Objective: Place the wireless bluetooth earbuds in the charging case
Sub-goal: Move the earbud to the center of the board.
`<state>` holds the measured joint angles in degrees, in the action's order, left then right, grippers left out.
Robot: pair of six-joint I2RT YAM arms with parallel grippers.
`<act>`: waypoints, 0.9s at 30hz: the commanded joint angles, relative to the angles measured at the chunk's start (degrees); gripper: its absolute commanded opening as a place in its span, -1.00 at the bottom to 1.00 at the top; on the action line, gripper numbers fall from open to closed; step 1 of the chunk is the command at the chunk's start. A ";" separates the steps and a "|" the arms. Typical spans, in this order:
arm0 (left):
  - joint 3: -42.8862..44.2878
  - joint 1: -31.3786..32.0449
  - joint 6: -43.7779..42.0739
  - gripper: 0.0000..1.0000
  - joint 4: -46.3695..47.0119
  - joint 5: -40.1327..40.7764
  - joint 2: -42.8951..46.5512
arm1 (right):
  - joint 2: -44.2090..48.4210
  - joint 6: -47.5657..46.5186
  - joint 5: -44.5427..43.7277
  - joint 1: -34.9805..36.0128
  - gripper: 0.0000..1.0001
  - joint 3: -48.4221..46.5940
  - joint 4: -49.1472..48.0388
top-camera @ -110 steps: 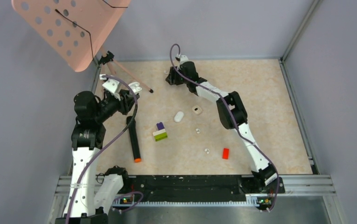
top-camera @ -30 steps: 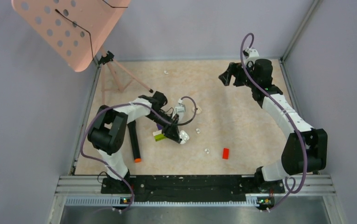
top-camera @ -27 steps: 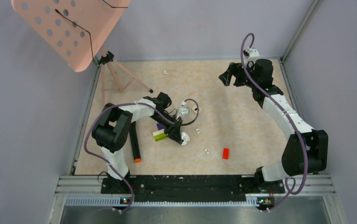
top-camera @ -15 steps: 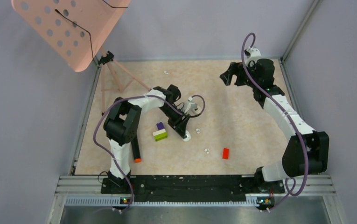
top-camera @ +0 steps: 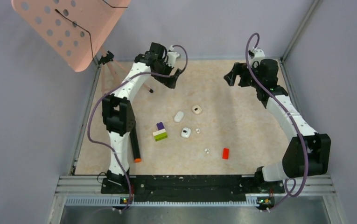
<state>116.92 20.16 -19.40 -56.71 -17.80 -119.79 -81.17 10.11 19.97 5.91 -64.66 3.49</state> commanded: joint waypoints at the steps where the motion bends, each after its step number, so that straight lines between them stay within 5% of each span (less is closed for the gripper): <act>1: 9.23 -3.03 10.92 0.98 22.59 19.63 -10.94 | 3.25 -0.60 0.42 -0.63 0.83 -2.15 1.26; 3: 14.89 -4.04 12.55 0.98 25.49 22.49 -16.20 | 3.44 -0.77 0.27 -0.63 0.83 -2.00 2.23; 7: 15.32 -7.32 16.71 0.97 38.05 14.44 -21.23 | 4.05 -0.79 -0.42 -0.63 0.83 -1.17 3.27; 15: 22.53 -10.03 25.38 0.83 48.11 5.05 -31.41 | 2.67 -1.88 -2.35 -0.59 0.83 -1.41 5.35; 21: 25.47 -9.97 34.36 0.46 47.00 9.77 -33.67 | -1.87 -4.04 -3.28 -0.63 0.83 -7.68 9.81; 27: 20.92 -10.06 40.72 0.42 44.78 12.13 -31.56 | -5.63 -4.81 -4.05 -0.66 0.83 -12.28 10.78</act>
<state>139.15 10.39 15.25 -12.97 -8.47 -153.82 -85.54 6.63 16.95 5.82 -72.29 13.56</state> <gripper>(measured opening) 0.713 0.914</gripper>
